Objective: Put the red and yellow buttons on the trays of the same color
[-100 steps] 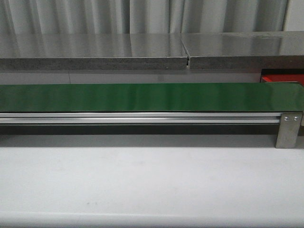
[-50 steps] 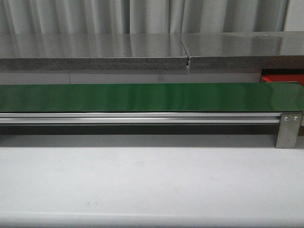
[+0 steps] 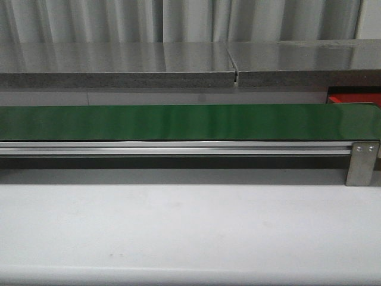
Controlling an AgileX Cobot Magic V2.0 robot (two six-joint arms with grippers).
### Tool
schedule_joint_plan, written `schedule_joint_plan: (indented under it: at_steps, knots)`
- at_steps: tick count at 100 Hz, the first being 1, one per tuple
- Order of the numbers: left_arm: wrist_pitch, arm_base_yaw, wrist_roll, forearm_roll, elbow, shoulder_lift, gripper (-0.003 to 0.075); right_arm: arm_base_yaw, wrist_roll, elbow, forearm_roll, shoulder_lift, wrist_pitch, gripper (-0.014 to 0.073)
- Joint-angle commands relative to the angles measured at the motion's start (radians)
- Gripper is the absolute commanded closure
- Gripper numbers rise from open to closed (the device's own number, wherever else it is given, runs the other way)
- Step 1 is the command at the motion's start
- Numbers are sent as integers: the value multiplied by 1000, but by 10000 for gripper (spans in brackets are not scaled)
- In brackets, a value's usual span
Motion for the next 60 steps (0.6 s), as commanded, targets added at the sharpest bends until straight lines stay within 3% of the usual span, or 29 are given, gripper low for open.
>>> schedule_joint_plan:
  at_steps: [1,44,60]
  knots:
    - [24,2,-11,-20,-29,-57,607,0,-8,-25,30,-7,-54,712]
    - [60,2,-3,-30,-29,-321,607,0,-8,-25,30,-7,-54,712]
    - [74,-45,1,-58,-45,-350,607,0,-8,-25,30,-7,-54,712]
